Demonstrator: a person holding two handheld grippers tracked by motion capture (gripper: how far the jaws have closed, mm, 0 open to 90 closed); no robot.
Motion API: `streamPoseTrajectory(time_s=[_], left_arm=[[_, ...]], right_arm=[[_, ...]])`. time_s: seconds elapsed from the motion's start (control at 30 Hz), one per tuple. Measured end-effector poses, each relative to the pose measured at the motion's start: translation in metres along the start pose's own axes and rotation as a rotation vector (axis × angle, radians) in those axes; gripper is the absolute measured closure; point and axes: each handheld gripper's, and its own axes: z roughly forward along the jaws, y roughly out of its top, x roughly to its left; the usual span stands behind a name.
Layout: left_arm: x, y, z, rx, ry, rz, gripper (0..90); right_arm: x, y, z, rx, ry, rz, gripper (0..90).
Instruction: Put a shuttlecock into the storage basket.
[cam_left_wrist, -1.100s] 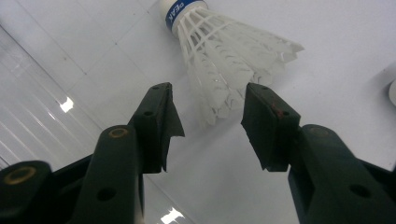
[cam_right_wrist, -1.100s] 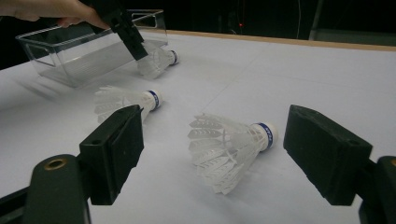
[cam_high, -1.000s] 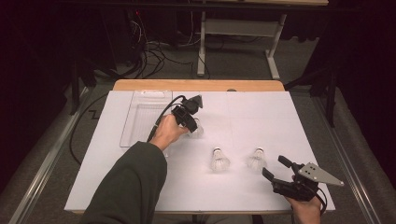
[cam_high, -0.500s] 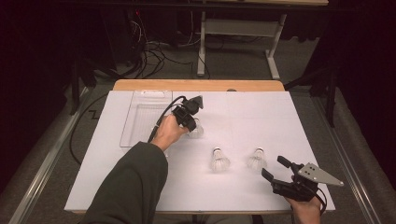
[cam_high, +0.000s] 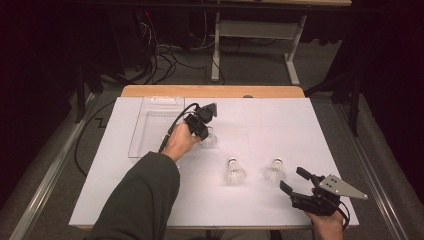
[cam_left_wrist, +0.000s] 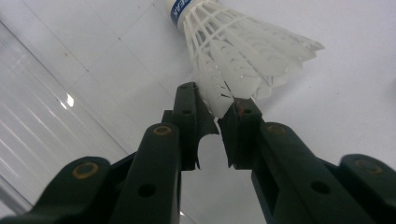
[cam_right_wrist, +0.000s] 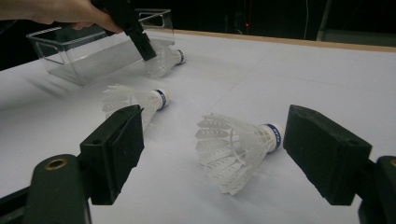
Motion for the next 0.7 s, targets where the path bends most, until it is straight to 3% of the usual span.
streamPoseTrajectory(time_s=[0.27, 0.7], left_arm=[[-0.0002, 0.0002, 0.0006, 0.004, 0.001, 0.003, 84.3], [0.0029, -0.0010, 0.0002, 0.003, 0.016, 0.000, 89.1]], right_arm=[[-0.0010, -0.0008, 0.0016, 0.022, -0.033, 0.001, 20.9], [-0.0043, -0.0021, 0.0040, 0.036, -0.043, 0.005, 20.8]])
